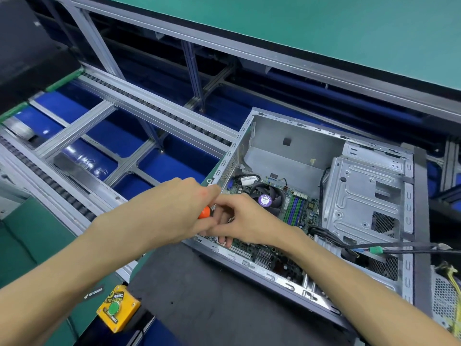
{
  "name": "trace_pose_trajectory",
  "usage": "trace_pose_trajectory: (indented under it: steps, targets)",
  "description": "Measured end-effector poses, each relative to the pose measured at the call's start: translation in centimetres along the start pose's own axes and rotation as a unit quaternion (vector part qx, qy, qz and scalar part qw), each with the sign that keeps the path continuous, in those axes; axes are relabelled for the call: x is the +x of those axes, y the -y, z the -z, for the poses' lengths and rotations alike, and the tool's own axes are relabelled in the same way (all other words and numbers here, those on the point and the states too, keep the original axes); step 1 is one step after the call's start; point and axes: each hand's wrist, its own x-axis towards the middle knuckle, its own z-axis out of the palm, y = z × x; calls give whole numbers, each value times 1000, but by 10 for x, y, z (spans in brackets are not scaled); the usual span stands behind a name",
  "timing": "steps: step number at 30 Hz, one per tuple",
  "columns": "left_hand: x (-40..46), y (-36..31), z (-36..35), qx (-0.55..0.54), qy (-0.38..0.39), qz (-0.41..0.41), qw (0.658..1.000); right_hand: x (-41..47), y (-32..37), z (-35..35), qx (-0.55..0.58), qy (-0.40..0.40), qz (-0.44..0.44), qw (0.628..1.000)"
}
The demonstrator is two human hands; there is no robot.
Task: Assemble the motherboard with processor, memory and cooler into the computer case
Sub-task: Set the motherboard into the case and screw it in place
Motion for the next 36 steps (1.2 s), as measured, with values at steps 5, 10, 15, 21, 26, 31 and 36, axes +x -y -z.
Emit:
trace_pose_trajectory:
  steps: [5, 10, 15, 21, 26, 31, 36]
  targets:
    - [0, 3, 6, -40, -23, -25, 999, -1, 4, -1, -22, -38, -9, 999]
    - [-6, 1, 6, -85, -118, -10, 989, -14, 15, 0, -75, -112, 27, 990]
    - [-26, -10, 28, -251, -226, -55, 940, -33, 44, 8, -144, -243, 95, 955]
    - [-63, -20, 50, -388, -310, -109, 861, -70, 91, -1, -149, -269, 149, 940]
    - [-84, -22, 54, -443, -286, -172, 832, -104, 120, -20, -164, -281, 172, 930]
    - [-75, -28, 28, -490, -244, -191, 815, -140, 115, -47, -177, -338, 121, 916]
    - [-64, -42, -11, -524, -167, -229, 803, -180, 103, -80, -123, -439, 71, 887]
